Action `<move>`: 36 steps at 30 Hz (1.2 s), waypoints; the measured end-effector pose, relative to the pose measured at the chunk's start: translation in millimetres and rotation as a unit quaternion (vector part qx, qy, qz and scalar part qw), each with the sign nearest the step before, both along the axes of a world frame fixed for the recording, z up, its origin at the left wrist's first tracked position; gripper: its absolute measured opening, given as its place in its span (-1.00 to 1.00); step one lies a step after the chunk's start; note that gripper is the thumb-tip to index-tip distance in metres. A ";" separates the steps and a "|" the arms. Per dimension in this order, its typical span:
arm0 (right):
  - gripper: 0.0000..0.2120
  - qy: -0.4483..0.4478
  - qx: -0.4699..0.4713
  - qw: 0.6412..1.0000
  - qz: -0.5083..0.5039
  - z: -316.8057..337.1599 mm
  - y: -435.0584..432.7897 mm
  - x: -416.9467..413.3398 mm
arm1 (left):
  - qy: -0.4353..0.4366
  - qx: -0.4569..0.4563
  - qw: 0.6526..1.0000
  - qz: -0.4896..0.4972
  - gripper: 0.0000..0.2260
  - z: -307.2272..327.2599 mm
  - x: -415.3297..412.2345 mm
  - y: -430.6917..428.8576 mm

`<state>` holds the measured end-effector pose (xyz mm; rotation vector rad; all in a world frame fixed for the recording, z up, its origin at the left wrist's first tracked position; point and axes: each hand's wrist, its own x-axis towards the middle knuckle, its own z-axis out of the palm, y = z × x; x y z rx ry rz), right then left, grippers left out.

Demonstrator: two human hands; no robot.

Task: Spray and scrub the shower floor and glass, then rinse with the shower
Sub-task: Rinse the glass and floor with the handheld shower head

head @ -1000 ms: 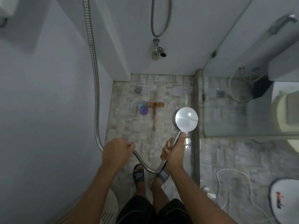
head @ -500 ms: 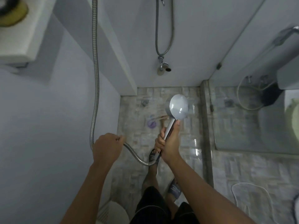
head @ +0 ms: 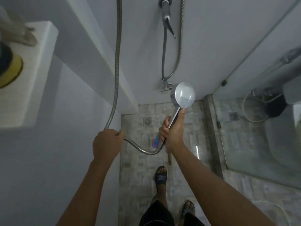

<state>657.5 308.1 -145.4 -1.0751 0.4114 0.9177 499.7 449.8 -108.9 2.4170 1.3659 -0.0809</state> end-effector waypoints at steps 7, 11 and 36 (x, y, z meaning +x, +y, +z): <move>-0.29 -0.015 -0.002 0.997 -0.071 -2.3 22.4 43.0 | 0.001 -0.003 0.999 -0.032 -0.60 -5.0 48.4 32.9; -0.29 -0.022 -0.002 0.994 -0.110 -6.5 11.0 57.0 | 0.000 -0.019 0.998 -0.056 -0.61 -9.4 71.7 32.8; -0.29 -0.054 -0.146 0.927 -0.340 25.0 -198.8 76.0 | -0.009 -0.096 0.942 -0.322 -0.57 -0.1 200.8 -135.3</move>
